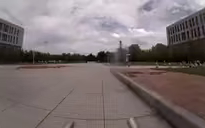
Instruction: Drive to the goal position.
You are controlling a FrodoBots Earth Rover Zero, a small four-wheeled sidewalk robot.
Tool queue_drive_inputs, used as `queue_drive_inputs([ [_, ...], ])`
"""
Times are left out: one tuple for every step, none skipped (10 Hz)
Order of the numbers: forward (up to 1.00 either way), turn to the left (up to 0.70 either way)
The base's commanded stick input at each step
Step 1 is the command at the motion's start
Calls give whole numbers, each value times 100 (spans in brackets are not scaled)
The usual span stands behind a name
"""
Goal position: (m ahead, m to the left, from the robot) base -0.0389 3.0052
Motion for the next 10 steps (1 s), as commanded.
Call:
queue_drive_inputs([
  [100,0],
  [100,0],
  [100,0],
  [100,15],
  [100,36],
  [100,16],
  [100,0],
  [100,0],
  [100,0],
  [100,0],
])
